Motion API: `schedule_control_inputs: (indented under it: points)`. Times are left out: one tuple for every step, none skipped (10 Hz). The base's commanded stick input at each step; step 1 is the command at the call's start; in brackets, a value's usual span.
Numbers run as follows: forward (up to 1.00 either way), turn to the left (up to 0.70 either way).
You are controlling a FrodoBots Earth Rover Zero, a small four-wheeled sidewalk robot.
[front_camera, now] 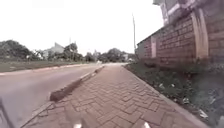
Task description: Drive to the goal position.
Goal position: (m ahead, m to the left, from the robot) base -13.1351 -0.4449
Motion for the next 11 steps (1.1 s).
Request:
schedule_control_inputs:
  points:
    - [0.50,0.00]
    - [0.50,0.00]
    - [0.50,0.00]
    - [0.50,0.00]
    - [0.50,0.00]
    - [0.50,0.00]
    - [0.50,0.00]
    - [0.50,0.00]
    - [0.50,0.00]
    - [0.50,0.00]
    - [0.50,0.00]
